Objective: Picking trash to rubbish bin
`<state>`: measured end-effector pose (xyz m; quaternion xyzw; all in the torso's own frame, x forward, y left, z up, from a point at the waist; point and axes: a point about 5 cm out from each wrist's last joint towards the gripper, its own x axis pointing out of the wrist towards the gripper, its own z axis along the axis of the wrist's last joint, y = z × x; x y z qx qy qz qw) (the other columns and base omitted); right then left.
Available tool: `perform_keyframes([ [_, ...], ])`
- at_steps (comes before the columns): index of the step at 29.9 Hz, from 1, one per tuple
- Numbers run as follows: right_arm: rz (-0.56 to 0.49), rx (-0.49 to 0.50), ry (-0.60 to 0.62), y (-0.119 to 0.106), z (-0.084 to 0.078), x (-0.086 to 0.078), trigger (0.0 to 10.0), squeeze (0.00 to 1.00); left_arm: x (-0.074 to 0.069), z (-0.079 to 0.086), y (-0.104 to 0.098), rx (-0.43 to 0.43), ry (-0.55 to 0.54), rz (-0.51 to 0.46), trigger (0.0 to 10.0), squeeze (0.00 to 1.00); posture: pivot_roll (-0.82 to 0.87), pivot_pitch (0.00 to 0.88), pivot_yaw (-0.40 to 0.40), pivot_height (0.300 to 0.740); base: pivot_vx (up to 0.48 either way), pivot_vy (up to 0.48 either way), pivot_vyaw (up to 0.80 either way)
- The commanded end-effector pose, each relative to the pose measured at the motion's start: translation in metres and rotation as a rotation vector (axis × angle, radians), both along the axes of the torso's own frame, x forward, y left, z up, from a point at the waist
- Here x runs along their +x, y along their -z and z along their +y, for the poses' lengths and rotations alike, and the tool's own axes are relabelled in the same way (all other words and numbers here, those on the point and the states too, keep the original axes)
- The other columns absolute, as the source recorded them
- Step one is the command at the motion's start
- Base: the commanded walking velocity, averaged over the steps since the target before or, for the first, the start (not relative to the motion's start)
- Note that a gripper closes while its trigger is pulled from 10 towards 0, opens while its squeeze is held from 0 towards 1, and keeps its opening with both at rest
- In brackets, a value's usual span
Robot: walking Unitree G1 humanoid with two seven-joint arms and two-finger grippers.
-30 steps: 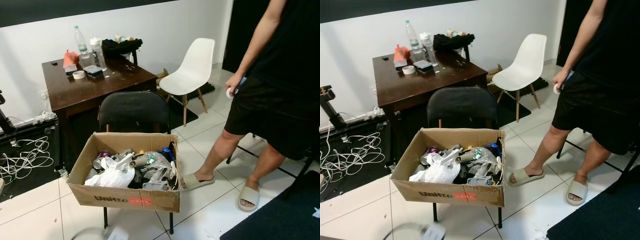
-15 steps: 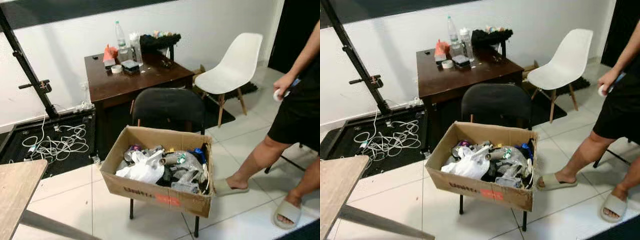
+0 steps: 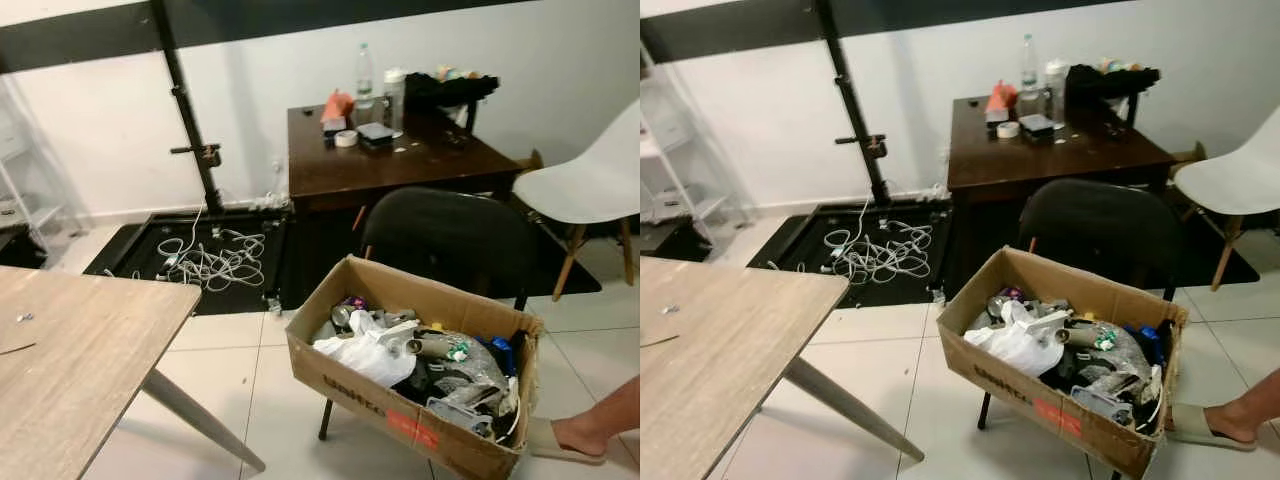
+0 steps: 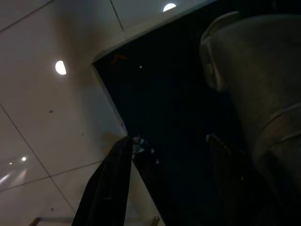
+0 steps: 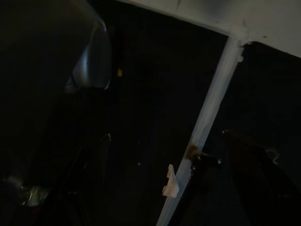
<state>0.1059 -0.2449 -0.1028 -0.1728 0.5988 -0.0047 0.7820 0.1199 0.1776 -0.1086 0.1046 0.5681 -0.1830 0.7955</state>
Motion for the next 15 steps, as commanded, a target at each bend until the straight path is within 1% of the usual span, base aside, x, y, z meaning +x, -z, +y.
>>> perform_keyframes([
  [1,0.032,0.013,0.016,0.0029,0.0017,-0.0097,10.0,0.00,-0.0024,0.0027,0.0005,0.014,0.008,0.007,10.0,0.00,-0.24,0.062,0.119,0.740,0.000,0.000,0.78],
  [6,0.041,0.014,0.013,0.0029,0.0005,-0.0107,10.0,0.00,-0.0063,0.0019,0.0018,0.019,0.023,0.022,10.0,0.00,-0.24,0.065,0.119,0.740,0.000,0.000,0.78],
  [15,0.043,0.026,0.014,0.0025,-0.0001,-0.0097,10.0,0.00,-0.0122,0.0027,0.0035,0.030,0.017,0.036,10.0,0.00,-0.23,0.079,0.117,0.740,0.000,0.000,0.78],
])
